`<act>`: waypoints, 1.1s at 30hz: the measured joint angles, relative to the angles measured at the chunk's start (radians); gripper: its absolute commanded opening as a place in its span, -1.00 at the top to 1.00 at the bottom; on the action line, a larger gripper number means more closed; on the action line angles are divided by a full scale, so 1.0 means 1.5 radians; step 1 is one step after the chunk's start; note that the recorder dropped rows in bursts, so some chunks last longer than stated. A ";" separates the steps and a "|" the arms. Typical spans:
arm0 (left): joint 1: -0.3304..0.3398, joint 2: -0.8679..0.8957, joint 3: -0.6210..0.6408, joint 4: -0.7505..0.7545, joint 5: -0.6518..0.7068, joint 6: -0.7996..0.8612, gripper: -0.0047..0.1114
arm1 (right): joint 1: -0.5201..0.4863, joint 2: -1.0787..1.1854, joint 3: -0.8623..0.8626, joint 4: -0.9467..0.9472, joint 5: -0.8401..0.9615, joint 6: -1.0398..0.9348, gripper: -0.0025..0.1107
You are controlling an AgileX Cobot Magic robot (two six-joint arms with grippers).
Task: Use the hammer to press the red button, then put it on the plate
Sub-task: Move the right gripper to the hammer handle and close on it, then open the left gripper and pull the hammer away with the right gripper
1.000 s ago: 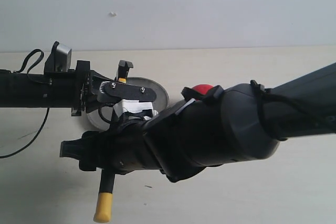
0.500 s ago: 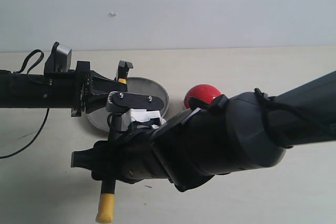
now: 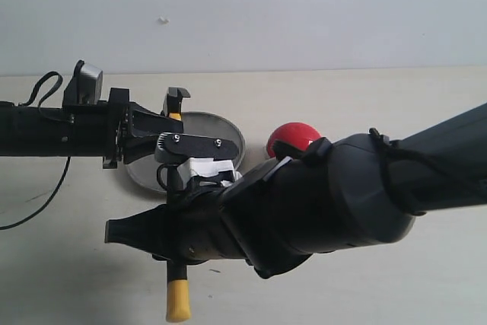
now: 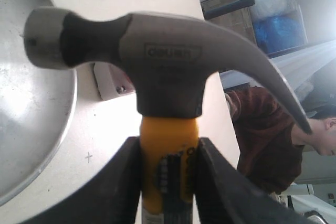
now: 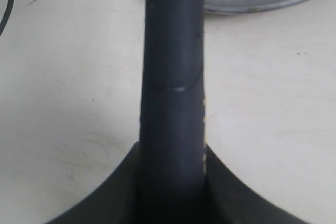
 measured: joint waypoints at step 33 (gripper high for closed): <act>0.099 -0.063 0.000 0.088 0.031 0.018 0.90 | -0.096 -0.238 0.131 0.031 -0.081 -0.162 0.96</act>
